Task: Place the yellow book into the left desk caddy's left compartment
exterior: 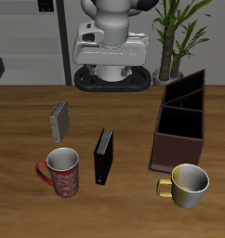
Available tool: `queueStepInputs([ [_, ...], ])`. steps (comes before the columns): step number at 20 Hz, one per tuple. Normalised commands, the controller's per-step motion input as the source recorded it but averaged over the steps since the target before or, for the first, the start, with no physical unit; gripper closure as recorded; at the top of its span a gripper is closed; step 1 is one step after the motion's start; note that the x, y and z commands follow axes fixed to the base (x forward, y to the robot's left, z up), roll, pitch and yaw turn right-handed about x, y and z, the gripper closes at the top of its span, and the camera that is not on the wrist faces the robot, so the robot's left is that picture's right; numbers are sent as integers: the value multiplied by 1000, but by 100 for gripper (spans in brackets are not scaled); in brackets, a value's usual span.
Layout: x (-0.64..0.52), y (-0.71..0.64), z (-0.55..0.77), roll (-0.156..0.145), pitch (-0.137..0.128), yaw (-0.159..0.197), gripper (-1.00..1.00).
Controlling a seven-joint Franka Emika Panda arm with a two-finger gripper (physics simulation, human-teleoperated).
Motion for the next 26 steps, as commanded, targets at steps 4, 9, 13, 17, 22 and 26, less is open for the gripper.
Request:
queueStepInputs([
  [4,79,-454,-44,-57,8,-12,-100],
  [9,-89,-439,-88,-24,-3,-21,-100],
  [13,-116,-699,-160,-40,-5,-15,-100],
  [17,-200,-623,-109,-53,-25,-41,-100],
  [22,-216,-431,-113,-38,0,-15,-100],
  [26,-221,-435,-138,-54,-22,-10,-100],
])
